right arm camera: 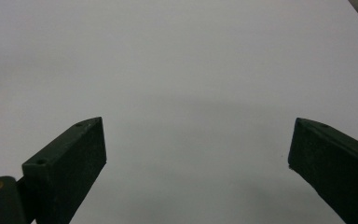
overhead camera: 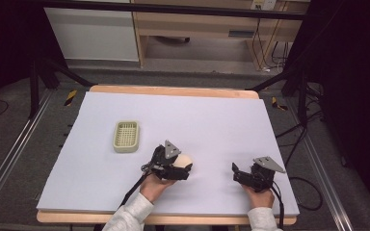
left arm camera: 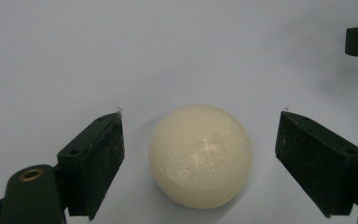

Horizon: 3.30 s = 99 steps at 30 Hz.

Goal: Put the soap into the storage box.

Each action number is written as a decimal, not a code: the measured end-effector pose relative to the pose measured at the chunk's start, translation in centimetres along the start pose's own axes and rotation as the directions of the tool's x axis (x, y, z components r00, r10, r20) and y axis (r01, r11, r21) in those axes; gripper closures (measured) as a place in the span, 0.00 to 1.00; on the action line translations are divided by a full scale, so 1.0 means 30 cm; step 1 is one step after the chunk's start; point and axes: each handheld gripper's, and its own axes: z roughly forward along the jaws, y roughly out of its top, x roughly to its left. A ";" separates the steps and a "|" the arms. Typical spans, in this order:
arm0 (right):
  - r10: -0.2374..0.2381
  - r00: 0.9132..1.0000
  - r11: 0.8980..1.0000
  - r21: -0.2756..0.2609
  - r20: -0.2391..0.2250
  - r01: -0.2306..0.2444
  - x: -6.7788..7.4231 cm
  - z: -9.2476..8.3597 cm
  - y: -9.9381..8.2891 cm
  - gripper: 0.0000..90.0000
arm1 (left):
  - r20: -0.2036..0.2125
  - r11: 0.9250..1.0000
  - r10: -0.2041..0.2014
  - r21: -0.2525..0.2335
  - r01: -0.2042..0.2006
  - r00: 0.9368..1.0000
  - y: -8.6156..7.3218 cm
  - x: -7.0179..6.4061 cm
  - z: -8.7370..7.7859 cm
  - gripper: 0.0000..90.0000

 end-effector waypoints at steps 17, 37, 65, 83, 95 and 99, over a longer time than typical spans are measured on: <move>0.000 1.000 1.000 0.002 -0.002 0.000 0.000 0.001 0.000 0.05 | 0.000 0.999 -0.021 0.029 0.021 1.000 -0.020 0.003 0.047 0.17; 0.000 1.000 1.000 0.004 -0.004 0.000 0.001 0.000 0.001 0.05 | -0.004 0.998 -0.016 0.067 0.016 1.000 -0.049 -0.004 0.089 0.17; -0.004 1.000 1.000 0.005 -0.005 0.004 0.001 0.001 0.001 0.05 | 0.011 0.995 -0.057 0.082 0.056 0.998 -0.064 -0.002 0.129 0.25; -0.003 1.000 1.000 0.006 -0.005 0.003 0.001 0.001 0.001 0.05 | 0.003 0.995 -0.056 0.081 0.056 0.998 -0.063 -0.003 0.129 0.26; -0.003 1.000 1.000 0.006 -0.006 0.003 0.001 0.001 0.001 0.05 | -0.006 0.996 -0.043 0.083 0.043 0.999 -0.060 -0.004 0.121 0.26; -0.003 1.000 1.000 0.006 -0.005 0.003 0.001 0.001 0.001 0.05 | -0.007 0.996 -0.043 0.077 0.043 0.999 -0.057 -0.002 0.109 0.26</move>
